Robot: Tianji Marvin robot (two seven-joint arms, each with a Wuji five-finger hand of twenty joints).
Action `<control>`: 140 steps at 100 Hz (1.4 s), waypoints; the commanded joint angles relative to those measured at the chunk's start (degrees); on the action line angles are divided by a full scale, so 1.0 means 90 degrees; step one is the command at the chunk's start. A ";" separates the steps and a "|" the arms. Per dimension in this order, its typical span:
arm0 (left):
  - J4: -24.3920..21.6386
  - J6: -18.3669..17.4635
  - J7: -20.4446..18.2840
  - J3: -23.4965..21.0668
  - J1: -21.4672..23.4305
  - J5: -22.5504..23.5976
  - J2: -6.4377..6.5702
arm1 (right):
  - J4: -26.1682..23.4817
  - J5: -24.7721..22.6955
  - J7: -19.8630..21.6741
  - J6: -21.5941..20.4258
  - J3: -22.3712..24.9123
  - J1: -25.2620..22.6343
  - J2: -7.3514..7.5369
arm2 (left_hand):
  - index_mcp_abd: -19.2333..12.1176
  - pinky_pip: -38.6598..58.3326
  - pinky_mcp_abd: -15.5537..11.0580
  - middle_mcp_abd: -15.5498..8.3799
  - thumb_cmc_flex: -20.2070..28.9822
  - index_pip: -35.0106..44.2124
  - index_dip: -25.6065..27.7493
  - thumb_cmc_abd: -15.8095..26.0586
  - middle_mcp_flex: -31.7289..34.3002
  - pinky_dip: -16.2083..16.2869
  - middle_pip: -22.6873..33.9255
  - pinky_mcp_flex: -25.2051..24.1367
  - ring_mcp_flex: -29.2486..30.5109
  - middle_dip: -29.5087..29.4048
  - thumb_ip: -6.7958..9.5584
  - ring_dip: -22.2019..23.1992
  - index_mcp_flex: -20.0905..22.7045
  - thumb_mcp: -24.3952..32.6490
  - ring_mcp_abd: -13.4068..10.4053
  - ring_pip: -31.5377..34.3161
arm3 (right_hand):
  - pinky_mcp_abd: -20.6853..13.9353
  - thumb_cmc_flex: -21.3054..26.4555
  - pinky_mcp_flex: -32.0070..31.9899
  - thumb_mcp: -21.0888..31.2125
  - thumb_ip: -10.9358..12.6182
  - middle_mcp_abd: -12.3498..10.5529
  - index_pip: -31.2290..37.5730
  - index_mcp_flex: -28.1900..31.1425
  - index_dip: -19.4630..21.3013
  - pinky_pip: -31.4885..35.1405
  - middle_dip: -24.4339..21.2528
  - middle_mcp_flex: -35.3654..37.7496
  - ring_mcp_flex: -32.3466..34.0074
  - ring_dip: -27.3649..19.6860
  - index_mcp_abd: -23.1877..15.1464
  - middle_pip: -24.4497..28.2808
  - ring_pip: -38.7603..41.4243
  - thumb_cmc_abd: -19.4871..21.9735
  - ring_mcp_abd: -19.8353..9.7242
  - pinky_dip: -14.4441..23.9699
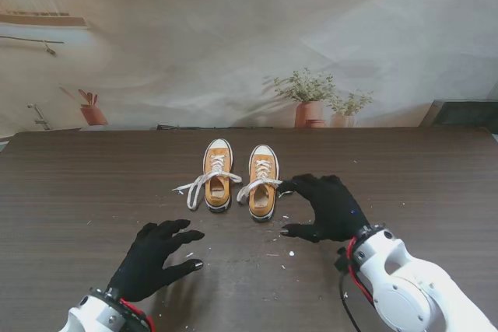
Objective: Tie the shoelaces into a bow on the shoes
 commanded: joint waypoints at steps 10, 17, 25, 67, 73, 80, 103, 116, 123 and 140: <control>0.0220 -0.0034 0.0087 0.0136 -0.0087 0.0199 0.0065 | 0.0051 0.0067 -0.0198 -0.0336 0.0466 -0.0844 0.0104 | 0.0136 -0.0427 -0.0501 -0.0257 -0.0417 -0.0388 -0.0313 0.0424 -0.0428 0.0201 -0.0408 -0.0226 -0.0608 -0.0343 0.0104 -0.0372 -0.0451 -0.0238 -0.0360 -0.0493 | -0.0607 0.0222 -0.0498 -0.2151 0.0374 -0.0290 -0.0196 -0.0304 -0.0254 -0.0370 -0.0236 -0.0341 -0.0575 -0.0400 -0.0270 -0.0459 -0.0554 0.1213 -0.0377 -0.0730; 0.0421 -0.0123 0.0117 0.0248 -0.0208 0.0203 0.0073 | 0.0125 0.0135 -0.0363 -0.0434 0.0591 -0.1110 0.0071 | 0.0230 -0.0543 -0.0593 -0.0306 -0.0678 -0.0751 -0.0582 0.0545 -0.0658 0.0199 -0.0549 -0.0348 -0.0867 -0.0448 0.0015 -0.0510 -0.0891 -0.0258 -0.0468 -0.0586 | -0.0787 0.0021 -0.0650 -0.2484 0.0510 -0.0346 -0.0238 -0.0370 -0.0278 -0.0453 -0.0281 -0.0462 -0.0766 -0.0488 -0.0345 -0.0567 -0.0689 0.1127 -0.0535 -0.0877; 0.0598 -0.0152 0.0071 0.0386 -0.0346 0.0043 0.0080 | 0.0192 0.0155 -0.0435 -0.0544 0.0729 -0.1372 0.0057 | 0.0192 -0.0912 -0.0734 -0.0398 -0.0909 -0.0911 -0.0874 0.0672 -0.0960 -0.0115 -0.0687 -0.0406 -0.1302 -0.0576 -0.0074 -0.0717 -0.1140 -0.0264 -0.0663 -0.0678 | -0.0958 -0.0269 -0.0786 -0.2475 0.0539 -0.0454 -0.0307 -0.0459 -0.0320 -0.0554 -0.0382 -0.0560 -0.0995 -0.0605 -0.0486 -0.0785 -0.0848 0.1220 -0.0750 -0.1017; 0.0863 -0.0214 -0.0050 0.0696 -0.0416 -0.0167 0.0114 | 0.0507 0.0492 -0.0644 -0.0823 0.0843 -0.1808 -0.0004 | 0.0066 -0.1485 -0.0876 -0.0600 -0.1170 -0.0814 -0.0989 0.1001 -0.1393 -0.1734 -0.0904 -0.0264 -0.1668 -0.0755 -0.0143 -0.1276 -0.1191 -0.0301 -0.0933 -0.0827 | -0.1512 -0.1132 -0.1069 -0.2221 0.0647 -0.0536 -0.0506 -0.0725 -0.0634 -0.0542 -0.0731 -0.0526 -0.1394 -0.0806 -0.0674 -0.1591 -0.1022 0.2657 -0.1458 -0.1386; 0.0881 -0.0212 -0.0066 0.0697 -0.0433 -0.0117 0.0121 | 0.0537 0.0542 -0.0565 -0.0768 0.0806 -0.1799 0.0006 | 0.0049 -0.1477 -0.0861 -0.0596 -0.1205 -0.0804 -0.0984 0.1053 -0.1385 -0.1778 -0.0895 -0.0256 -0.1657 -0.0753 -0.0154 -0.1285 -0.1199 -0.0308 -0.0920 -0.0817 | -0.1511 -0.1116 -0.1078 -0.2125 0.0664 -0.0514 -0.0482 -0.0730 -0.0656 -0.0539 -0.0760 -0.0492 -0.1401 -0.0809 -0.0680 -0.1659 -0.1020 0.2652 -0.1450 -0.1412; 0.0935 -0.0235 -0.0035 0.0695 -0.0464 -0.0072 0.0122 | 0.0577 0.0545 -0.0506 -0.0752 0.0776 -0.1769 0.0020 | 0.0015 -0.1449 -0.0837 -0.0594 -0.1212 -0.0777 -0.0974 0.1066 -0.1362 -0.1805 -0.0885 -0.0248 -0.1650 -0.0751 -0.0158 -0.1256 -0.1163 -0.0305 -0.0915 -0.0786 | -0.1488 -0.1102 -0.1067 -0.2073 0.0667 -0.0513 -0.0473 -0.0741 -0.0667 -0.0528 -0.0769 -0.0459 -0.1395 -0.0808 -0.0701 -0.1682 -0.1014 0.2654 -0.1415 -0.1421; 0.0986 -0.0176 -0.0042 0.0668 -0.0448 -0.0304 0.0095 | 0.0647 0.0391 -0.0567 -0.0613 0.0718 -0.1720 0.0030 | 0.0035 -0.1374 -0.0785 -0.0524 -0.1138 -0.0701 -0.0943 0.1029 -0.1281 -0.1789 -0.0867 -0.0253 -0.1643 -0.0745 -0.0154 -0.1128 -0.1050 -0.0286 -0.0871 -0.0725 | -0.1463 -0.1082 -0.1035 -0.1965 0.0666 -0.0494 -0.0403 -0.0699 -0.0669 -0.0500 -0.0752 -0.0364 -0.1338 -0.0798 -0.0717 -0.1670 -0.0985 0.2607 -0.1329 -0.1438; 0.1023 -0.0205 0.0044 0.0692 -0.0479 -0.0264 0.0087 | 0.0624 0.0265 -0.0679 -0.0555 0.0739 -0.1772 0.0022 | 0.0055 -0.1339 -0.0775 -0.0466 -0.1112 -0.0672 -0.0929 0.1018 -0.1140 -0.1756 -0.0817 -0.0258 -0.1632 -0.0723 -0.0148 -0.1063 -0.0994 -0.0284 -0.0860 -0.0706 | -0.1422 -0.1055 -0.1001 -0.1918 0.0668 -0.0483 -0.0377 -0.0680 -0.0665 -0.0482 -0.0728 -0.0337 -0.1311 -0.0792 -0.0696 -0.1633 -0.0971 0.2586 -0.1253 -0.1440; 0.1024 -0.0216 0.0016 0.0717 -0.0484 -0.0262 0.0095 | 0.0610 0.0228 -0.0726 -0.0554 0.0755 -0.1802 0.0018 | 0.0046 -0.1320 -0.0764 -0.0466 -0.1111 -0.0660 -0.0922 0.1027 -0.1126 -0.1735 -0.0810 -0.0267 -0.1619 -0.0714 -0.0147 -0.1036 -0.0970 -0.0286 -0.0847 -0.0703 | -0.1414 -0.1047 -0.0996 -0.1893 0.0670 -0.0480 -0.0365 -0.0668 -0.0662 -0.0482 -0.0714 -0.0318 -0.1298 -0.0789 -0.0706 -0.1610 -0.0965 0.2579 -0.1252 -0.1444; 0.1023 -0.0211 -0.0001 0.0766 -0.0488 -0.0244 0.0103 | 0.0587 0.0155 -0.0804 -0.0511 0.0780 -0.1847 0.0011 | 0.0041 -0.1285 -0.0764 -0.0452 -0.1091 -0.0630 -0.0898 0.1015 -0.1126 -0.1692 -0.0801 -0.0274 -0.1584 -0.0704 -0.0142 -0.0995 -0.0926 -0.0287 -0.0825 -0.0704 | -0.1386 -0.0999 -0.0962 -0.1831 0.0671 -0.0443 -0.0329 -0.0613 -0.0650 -0.0473 -0.0683 -0.0270 -0.1258 -0.0782 -0.0670 -0.1552 -0.0952 0.2538 -0.1202 -0.1448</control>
